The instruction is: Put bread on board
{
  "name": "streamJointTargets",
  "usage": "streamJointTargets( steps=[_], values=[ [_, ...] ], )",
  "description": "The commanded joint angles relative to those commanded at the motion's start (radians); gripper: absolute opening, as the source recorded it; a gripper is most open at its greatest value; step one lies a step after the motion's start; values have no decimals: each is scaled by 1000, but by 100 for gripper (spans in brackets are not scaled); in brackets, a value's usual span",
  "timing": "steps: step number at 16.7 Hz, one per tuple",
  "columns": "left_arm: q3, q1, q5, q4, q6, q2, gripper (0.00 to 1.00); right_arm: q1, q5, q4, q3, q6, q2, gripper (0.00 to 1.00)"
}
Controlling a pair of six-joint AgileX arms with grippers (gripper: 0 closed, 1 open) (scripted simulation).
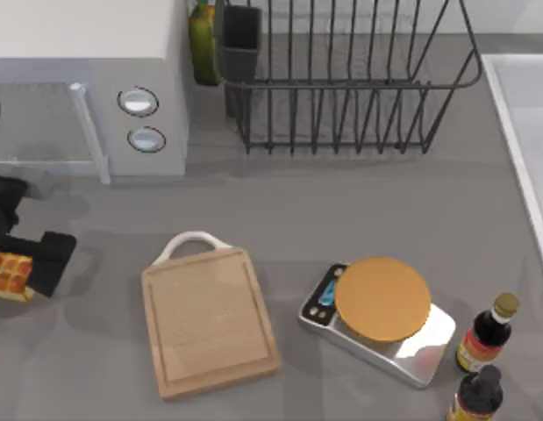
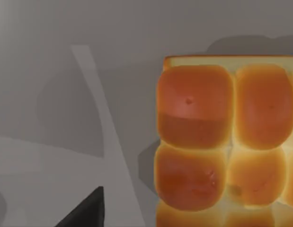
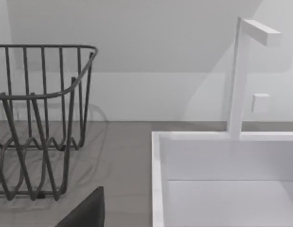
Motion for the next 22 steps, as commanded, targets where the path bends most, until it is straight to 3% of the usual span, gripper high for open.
streamJointTargets(
  steps=[9, 22],
  values=[
    [25, -2, 1, 96, 0, 115, 100, 0, 0, 0, 0, 0, 0, 100],
    [25, -2, 1, 96, 0, 115, 2, 0, 0, 0, 0, 0, 0, 100]
  ],
)
